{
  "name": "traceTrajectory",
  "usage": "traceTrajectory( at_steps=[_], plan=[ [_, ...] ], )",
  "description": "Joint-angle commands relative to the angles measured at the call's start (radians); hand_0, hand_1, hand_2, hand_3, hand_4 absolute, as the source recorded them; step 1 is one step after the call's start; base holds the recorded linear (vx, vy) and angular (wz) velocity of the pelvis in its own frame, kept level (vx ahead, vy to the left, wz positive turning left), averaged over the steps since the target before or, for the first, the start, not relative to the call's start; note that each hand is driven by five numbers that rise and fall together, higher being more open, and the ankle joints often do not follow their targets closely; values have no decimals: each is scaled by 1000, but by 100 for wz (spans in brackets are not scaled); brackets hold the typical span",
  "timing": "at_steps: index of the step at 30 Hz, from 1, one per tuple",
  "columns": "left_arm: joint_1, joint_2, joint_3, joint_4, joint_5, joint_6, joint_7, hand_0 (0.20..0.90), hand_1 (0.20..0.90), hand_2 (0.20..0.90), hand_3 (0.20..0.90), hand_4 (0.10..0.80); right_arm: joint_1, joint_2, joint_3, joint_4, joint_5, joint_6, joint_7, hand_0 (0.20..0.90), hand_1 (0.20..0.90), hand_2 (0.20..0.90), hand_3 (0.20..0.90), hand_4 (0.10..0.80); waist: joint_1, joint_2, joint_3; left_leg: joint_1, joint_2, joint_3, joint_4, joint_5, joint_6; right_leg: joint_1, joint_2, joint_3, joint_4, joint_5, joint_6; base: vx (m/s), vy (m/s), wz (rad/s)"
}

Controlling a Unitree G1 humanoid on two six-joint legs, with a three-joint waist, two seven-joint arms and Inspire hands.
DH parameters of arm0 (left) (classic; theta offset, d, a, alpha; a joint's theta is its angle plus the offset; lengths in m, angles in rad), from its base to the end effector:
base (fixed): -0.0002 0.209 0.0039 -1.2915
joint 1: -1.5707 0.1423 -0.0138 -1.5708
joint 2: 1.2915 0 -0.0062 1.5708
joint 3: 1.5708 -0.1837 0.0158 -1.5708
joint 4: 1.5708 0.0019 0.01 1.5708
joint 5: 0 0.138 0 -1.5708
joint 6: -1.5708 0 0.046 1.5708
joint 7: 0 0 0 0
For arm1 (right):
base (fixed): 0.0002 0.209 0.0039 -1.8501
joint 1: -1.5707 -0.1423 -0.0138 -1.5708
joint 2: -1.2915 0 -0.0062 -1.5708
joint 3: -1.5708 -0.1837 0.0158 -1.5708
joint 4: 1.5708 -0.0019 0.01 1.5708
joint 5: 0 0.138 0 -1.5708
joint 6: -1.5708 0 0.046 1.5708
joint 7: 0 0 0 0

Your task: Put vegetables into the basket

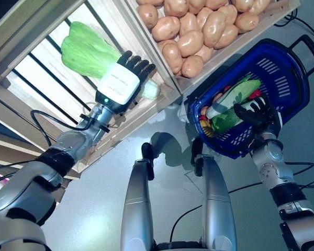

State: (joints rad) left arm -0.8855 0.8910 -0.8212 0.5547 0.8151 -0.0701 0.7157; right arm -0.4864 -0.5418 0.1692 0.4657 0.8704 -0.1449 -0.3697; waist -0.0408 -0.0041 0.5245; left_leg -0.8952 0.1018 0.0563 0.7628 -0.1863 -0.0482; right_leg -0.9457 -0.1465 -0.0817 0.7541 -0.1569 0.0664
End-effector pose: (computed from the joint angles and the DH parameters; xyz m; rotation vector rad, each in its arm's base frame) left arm 0.3209 0.2339 0.1599 1.8400 -0.8673 0.1530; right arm 0.2903 -0.2344 0.1042 0.3025 -0.0727 -0.3632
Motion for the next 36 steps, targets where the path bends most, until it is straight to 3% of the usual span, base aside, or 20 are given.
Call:
traceTrajectory(
  at_steps=[1,18,28,36],
  plan=[
    [-102,12,49,-22,30,20,54,900,900,900,900,800,-22,-59,-41,-79,-47,-49,-7,900,900,900,900,800,-15,10,-5,24,-18,48,-114,78,49,55,11,-42,-10,48,-35,0,0,0],
    [-109,-28,23,9,-103,41,-171,900,900,900,900,800,-36,-48,-44,-71,-45,-36,7,900,900,900,900,800,-17,3,-5,30,-15,51,-130,84,50,62,11,-39,-26,57,-29,0,0,0],
    [-119,-42,7,55,-102,53,-285,900,900,900,900,800,-50,-48,-43,-62,-41,-26,-3,900,900,900,900,800,-18,-4,-5,33,-12,54,-135,85,52,68,10,-43,-36,61,-30,0,0,0],
    [-124,-45,24,82,-68,123,-69,900,900,900,900,800,-48,-44,-35,-51,-43,-29,5,900,900,900,900,800,-17,-11,-5,30,-12,50,-123,80,51,70,11,-42,-34,60,-32,0,0,0]
  ],
)
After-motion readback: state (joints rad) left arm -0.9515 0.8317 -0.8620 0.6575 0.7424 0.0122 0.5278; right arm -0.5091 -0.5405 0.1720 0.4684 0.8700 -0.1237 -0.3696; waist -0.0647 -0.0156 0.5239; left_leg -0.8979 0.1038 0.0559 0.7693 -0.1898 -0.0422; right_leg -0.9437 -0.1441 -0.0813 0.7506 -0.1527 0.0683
